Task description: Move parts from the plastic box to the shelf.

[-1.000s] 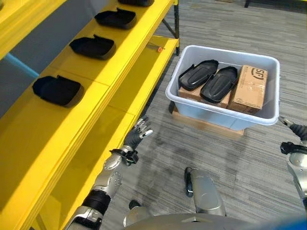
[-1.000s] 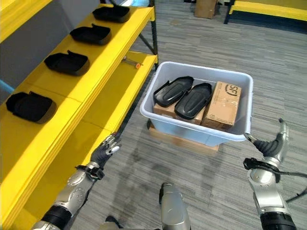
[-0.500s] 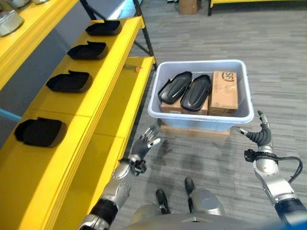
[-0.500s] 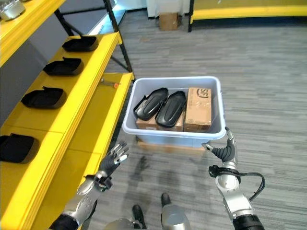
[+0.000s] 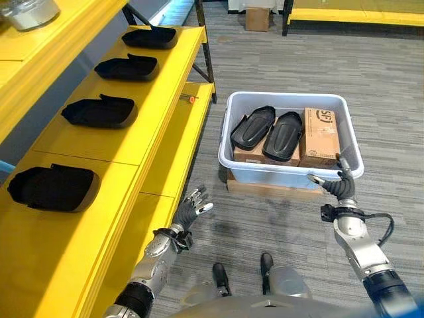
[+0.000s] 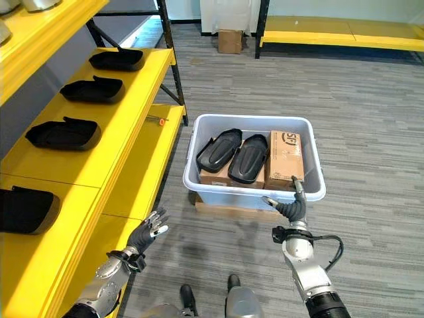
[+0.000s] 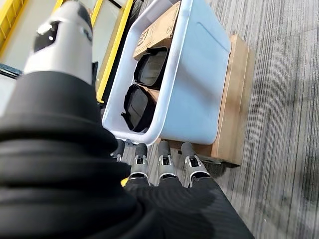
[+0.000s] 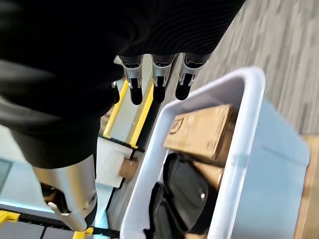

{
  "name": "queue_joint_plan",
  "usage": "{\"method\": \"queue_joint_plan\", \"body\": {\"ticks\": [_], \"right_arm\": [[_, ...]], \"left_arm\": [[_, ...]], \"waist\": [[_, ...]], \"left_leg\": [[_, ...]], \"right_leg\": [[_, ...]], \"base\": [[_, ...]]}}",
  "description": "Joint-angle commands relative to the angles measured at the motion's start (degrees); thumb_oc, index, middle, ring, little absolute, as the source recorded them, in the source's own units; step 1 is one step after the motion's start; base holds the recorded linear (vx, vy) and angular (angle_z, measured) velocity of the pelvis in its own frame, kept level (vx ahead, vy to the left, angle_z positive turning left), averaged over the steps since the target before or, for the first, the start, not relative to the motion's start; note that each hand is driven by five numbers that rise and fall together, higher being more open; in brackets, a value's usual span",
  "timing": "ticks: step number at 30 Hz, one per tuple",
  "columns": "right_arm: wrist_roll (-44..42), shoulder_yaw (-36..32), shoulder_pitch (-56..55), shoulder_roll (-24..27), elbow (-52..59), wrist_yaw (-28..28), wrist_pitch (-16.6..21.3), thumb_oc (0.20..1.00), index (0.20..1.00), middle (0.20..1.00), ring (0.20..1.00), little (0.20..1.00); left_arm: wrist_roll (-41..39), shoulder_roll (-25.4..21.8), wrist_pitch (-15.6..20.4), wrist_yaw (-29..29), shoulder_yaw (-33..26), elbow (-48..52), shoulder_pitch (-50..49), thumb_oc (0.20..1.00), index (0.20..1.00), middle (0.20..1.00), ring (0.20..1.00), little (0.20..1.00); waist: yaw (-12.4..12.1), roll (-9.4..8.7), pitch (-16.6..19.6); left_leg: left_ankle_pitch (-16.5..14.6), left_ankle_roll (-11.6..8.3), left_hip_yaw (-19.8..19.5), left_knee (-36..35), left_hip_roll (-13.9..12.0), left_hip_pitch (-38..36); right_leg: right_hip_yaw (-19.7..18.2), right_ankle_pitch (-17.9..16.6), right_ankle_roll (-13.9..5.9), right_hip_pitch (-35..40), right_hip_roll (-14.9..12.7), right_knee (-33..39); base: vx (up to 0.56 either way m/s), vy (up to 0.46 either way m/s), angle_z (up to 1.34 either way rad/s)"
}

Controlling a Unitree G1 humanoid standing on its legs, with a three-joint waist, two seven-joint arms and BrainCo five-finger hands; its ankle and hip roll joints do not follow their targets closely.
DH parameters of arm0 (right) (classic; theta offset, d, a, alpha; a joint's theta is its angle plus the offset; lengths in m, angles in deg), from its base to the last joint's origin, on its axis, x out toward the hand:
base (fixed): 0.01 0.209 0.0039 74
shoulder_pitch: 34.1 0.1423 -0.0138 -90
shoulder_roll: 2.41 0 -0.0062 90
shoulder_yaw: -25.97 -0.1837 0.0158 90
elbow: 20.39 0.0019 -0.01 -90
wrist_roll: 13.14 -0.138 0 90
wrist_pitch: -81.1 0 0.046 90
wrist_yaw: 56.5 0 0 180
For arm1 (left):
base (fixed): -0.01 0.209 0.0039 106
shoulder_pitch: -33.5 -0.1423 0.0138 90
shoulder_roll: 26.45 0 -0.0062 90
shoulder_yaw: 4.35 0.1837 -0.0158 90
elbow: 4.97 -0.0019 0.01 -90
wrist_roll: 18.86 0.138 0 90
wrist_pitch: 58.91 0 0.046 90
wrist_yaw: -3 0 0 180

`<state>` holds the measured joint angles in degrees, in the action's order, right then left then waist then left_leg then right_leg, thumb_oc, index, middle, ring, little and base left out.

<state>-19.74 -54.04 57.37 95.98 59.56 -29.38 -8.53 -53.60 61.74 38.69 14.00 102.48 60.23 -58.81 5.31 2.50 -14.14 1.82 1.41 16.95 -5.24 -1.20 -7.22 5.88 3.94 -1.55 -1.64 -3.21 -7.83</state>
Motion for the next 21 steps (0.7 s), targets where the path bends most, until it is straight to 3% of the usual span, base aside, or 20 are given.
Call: {"method": "queue_joint_plan", "body": {"ticks": [1,5,6,8,10,12,13,15,16,21], "right_arm": [[-0.8,0.5,2.4,0.9,0.8,-0.9,2.2,1.000,1.000,1.000,1.000,1.000],[-2.5,0.2,3.8,1.2,0.6,-1.5,1.7,1.000,1.000,1.000,1.000,1.000],[-3.8,-0.2,6.1,0.9,-0.1,-0.9,1.9,1.000,1.000,1.000,1.000,1.000],[-4.7,-0.7,8.5,0.9,-1.2,-1.5,0.9,1.000,1.000,1.000,1.000,1.000],[-3.8,-0.9,9.5,0.9,-1.8,-1.2,0.1,1.000,1.000,1.000,1.000,1.000],[-5.0,-1.2,11.1,1.3,-2.6,-0.9,-0.9,1.000,1.000,1.000,1.000,1.000],[-5.8,-1.7,11.4,1.3,-3.5,-0.1,-1.0,1.000,1.000,1.000,1.000,1.000],[-5.5,-2.2,10.4,0.9,-3.6,-0.2,-0.9,1.000,1.000,1.000,1.000,1.000],[-4.9,-2.5,9.6,0.7,-3.4,-0.7,-1.0,1.000,1.000,1.000,1.000,1.000],[-4.3,-2.5,6.8,0.5,-2.6,-0.8,-1.3,1.000,1.000,1.000,1.000,1.000]], "left_arm": [[6.4,-1.2,3.4,-2.2,-1.1,1.2,-0.6,1.000,1.000,1.000,1.000,1.000],[4.3,-1.7,1.7,-1.6,-1.9,-0.2,-1.8,1.000,1.000,1.000,1.000,1.000],[6.3,-1.7,2.2,-2.0,-2.0,-2.4,-2.2,1.000,1.000,1.000,1.000,1.000],[5.5,-1.1,2.9,-2.0,-2.1,-3.4,-3.2,1.000,1.000,1.000,1.000,1.000],[5.5,-1.1,2.7,-1.8,-1.9,-3.4,-3.8,1.000,1.000,1.000,1.000,1.000],[5.6,-1.0,3.2,-1.2,-1.2,-4.1,-3.9,1.000,1.000,1.000,1.000,1.000],[5.7,-0.8,3.9,-0.4,0.1,-4.8,-4.2,1.000,1.000,1.000,1.000,1.000],[6.7,-0.7,4.3,-0.3,1.1,-5.4,-4.8,1.000,1.000,1.000,1.000,1.000],[7.1,-0.6,4.9,0.1,1.5,-5.6,-5.4,1.000,1.000,1.000,1.000,1.000],[7.2,-0.4,4.9,0.1,2.6,-4.7,-6.5,1.000,1.000,1.000,1.000,1.000]], "waist": [[-0.2,-1.78,1.1],[-1.1,-1.93,0.5],[-2.2,-2.62,-0.9],[-3.3,-2.83,-2.5],[-3.6,-2.94,-3.0],[-3.4,-3.31,-3.2],[-2.8,-3.52,-3.0],[-2.3,-3.42,-2.8],[-1.8,-3.84,-2.7],[-0.5,-3.19,-1.1]], "left_leg": [[-5.1,0.26,0.8,5.4,-1.0,2.2],[-5.8,1.43,1.1,6.0,-0.5,2.3],[-7.3,2.84,1.3,5.9,0.3,1.4],[-7.8,2.74,2.7,5.4,0.0,-0.3],[-7.9,2.23,3.5,5.0,-0.2,-1.2],[-8.4,1.56,3.3,4.4,0.0,-2.0],[-8.6,1.32,1.9,3.3,0.7,-2.8],[-9.0,1.47,0.7,2.8,1.0,-3.6],[-8.2,1.49,1.1,2.5,1.2,-3.6],[-8.5,0.63,0.6,2.7,0.5,-4.0]], "right_leg": [[5.4,0.3,-1.57,3.1,-2.0,0.3],[6.7,2.0,-1.28,2.4,-1.7,-3.6],[8.5,0.1,-4.80,-3.1,-4.5,-17.2],[11.6,-1.7,-5.85,-5.3,-6.9,-19.3],[12.7,-2.9,-5.94,-5.2,-7.2,-15.6],[12.6,-5.0,-6.06,-5.1,-5.8,-6.2],[10.5,-9.6,-7.36,-5.6,-5.4,2.2],[8.1,-12.5,-8.19,-6.6,-5.8,4.5],[7.3,-13.6,-7.63,-7.1,-6.0,5.6],[6.7,-12.7,-6.60,-5.2,-5.0,7.7]], "base": [[-0.01,0.167,-0.04],[-0.03,0.186,-0.05],[-0.05,0.229,-0.19],[0.01,0.131,-0.87],[0.06,-0.024,-0.58],[0.13,-0.142,-0.63],[0.19,-0.160,-0.39],[0.25,-0.198,0.04],[0.25,-0.218,0.40],[0.20,-0.182,0.53]]}}
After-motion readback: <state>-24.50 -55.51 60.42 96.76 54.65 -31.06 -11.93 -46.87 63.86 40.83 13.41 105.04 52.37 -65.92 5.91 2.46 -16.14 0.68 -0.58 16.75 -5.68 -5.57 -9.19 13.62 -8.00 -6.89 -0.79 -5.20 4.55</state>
